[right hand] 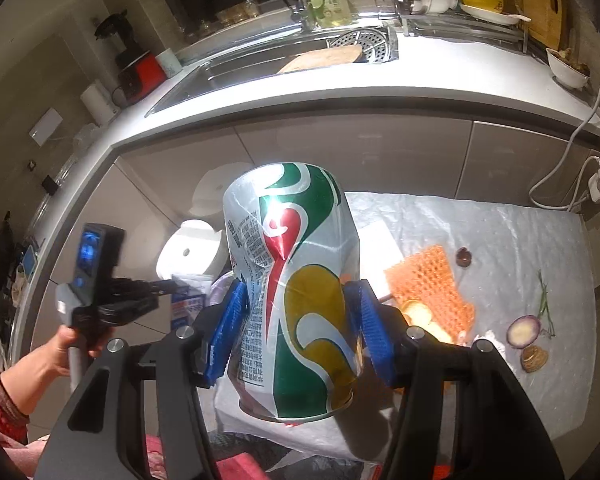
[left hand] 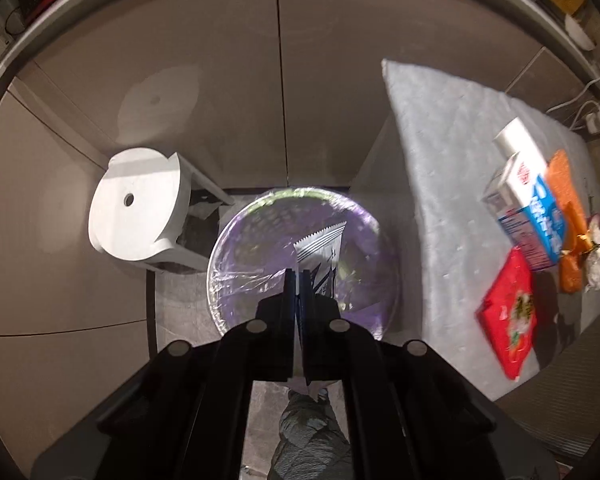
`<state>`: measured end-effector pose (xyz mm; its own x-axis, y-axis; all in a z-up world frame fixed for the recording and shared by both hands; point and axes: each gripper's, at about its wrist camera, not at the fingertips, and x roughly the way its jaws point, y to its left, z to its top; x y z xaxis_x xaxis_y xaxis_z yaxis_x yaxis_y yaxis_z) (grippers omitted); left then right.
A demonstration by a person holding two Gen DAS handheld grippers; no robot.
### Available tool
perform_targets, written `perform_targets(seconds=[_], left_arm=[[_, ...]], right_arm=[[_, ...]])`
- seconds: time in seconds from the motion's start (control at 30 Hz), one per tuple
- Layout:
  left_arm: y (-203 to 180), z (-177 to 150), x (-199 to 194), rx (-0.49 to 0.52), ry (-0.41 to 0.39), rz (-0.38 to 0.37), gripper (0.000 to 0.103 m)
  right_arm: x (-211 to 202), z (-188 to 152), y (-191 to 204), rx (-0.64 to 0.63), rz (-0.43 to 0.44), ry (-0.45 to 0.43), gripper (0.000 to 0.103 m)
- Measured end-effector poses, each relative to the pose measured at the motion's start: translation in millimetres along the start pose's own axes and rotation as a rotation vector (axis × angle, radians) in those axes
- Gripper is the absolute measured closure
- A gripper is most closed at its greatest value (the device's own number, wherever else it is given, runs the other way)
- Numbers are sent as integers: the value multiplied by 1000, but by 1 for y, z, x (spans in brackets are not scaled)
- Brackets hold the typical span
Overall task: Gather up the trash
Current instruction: 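Drop the small white carton into the bin with left tool while right holds can, then carry the soda can over the bin and open the right tool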
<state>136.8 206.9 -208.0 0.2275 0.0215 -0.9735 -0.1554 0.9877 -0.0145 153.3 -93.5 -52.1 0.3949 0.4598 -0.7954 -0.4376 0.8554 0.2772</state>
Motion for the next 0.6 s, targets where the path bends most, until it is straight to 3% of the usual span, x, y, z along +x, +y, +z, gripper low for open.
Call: perform_targets(seconds=[0.23, 0.37, 0.4, 0.47, 0.5, 0.53, 0.6], left_arm=[[20, 4, 99, 20, 157, -48, 101], [19, 2, 119, 38, 210, -81, 98], [17, 2, 117, 42, 210, -94, 94], [17, 3, 106, 54, 192, -111, 71], [17, 4, 97, 59, 169, -115, 54], [18, 5, 85, 62, 135, -119, 47], [22, 6, 62, 67, 102, -139, 45]], right_arm=[[8, -5, 48, 9, -49, 30, 46], [21, -13, 63, 15, -70, 53, 46], [24, -16, 67, 17, -68, 58, 46], [34, -19, 73, 17, -63, 74, 46], [40, -19, 77, 10, -60, 78, 46], [46, -20, 82, -2, -57, 81, 46], [60, -20, 90, -13, -35, 99, 46]])
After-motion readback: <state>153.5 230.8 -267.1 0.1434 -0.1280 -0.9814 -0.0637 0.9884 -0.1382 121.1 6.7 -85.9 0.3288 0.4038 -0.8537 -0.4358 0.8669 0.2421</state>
